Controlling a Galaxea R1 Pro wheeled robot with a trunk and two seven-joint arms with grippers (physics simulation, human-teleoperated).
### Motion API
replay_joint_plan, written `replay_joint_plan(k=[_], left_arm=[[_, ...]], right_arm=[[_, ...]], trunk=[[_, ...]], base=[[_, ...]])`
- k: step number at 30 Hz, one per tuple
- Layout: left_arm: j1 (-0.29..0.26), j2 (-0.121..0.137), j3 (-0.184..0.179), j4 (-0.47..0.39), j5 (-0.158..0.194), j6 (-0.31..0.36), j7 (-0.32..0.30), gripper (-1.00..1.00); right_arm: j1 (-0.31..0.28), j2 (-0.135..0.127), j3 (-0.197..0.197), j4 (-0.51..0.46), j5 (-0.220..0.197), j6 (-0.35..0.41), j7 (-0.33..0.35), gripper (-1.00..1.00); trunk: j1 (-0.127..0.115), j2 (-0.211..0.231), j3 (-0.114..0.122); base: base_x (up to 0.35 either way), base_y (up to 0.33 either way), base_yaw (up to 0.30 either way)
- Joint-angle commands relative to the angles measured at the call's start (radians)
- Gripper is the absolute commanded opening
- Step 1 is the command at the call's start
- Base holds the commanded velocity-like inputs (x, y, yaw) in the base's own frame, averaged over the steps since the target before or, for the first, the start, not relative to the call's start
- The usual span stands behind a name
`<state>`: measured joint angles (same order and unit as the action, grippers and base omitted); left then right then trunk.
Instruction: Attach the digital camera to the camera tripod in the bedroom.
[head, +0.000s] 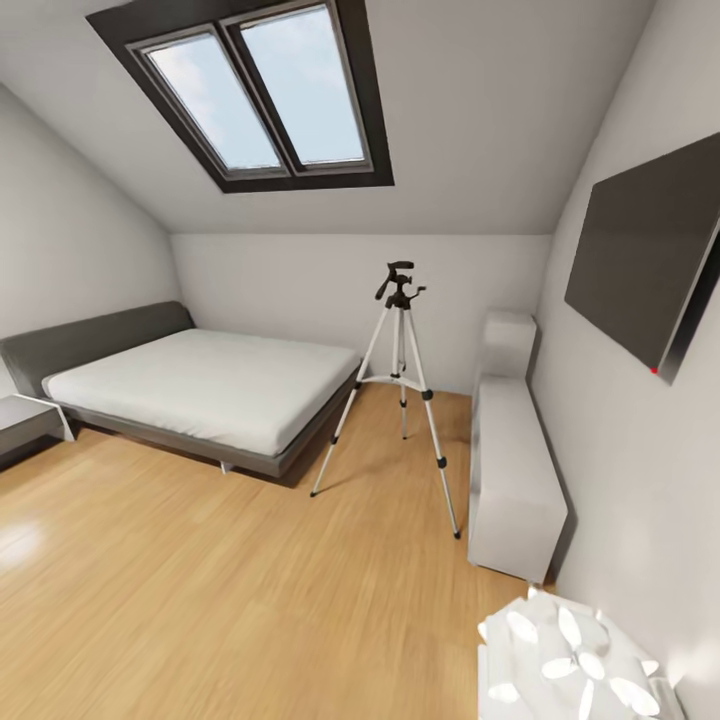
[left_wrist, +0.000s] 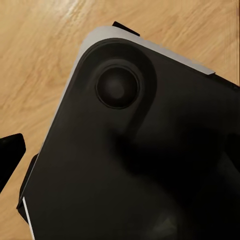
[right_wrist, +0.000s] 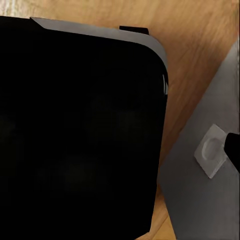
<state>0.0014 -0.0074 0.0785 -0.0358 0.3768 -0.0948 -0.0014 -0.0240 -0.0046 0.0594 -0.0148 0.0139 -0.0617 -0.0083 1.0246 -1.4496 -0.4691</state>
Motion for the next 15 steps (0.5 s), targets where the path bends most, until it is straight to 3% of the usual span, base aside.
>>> replay_joint_plan(k=[1, 6, 15], left_arm=[[0.000, 0.000, 0.008, -0.001, -0.001, -0.002, 0.000, 1.00], [0.000, 0.000, 0.007, -0.001, -0.001, -0.002, 0.000, 1.00], [0.000, 0.000, 0.007, -0.001, -0.001, -0.002, 0.000, 1.00]], right_arm=[[0.000, 0.000, 0.006, 0.001, 0.002, -0.003, -0.001, 1.00], [0.000, 0.000, 0.008, 0.001, 0.003, -0.003, -0.001, 1.00], [-0.001, 0.000, 0.009, 0.001, 0.003, -0.003, 0.001, 1.00]], trunk=[[0.000, 0.000, -0.001], [0.000, 0.000, -0.001], [0.000, 0.000, -0.001]], base=[[0.225, -0.167, 0.000], [0.172, -0.127, 0.000], [0.032, -0.023, 0.000]])
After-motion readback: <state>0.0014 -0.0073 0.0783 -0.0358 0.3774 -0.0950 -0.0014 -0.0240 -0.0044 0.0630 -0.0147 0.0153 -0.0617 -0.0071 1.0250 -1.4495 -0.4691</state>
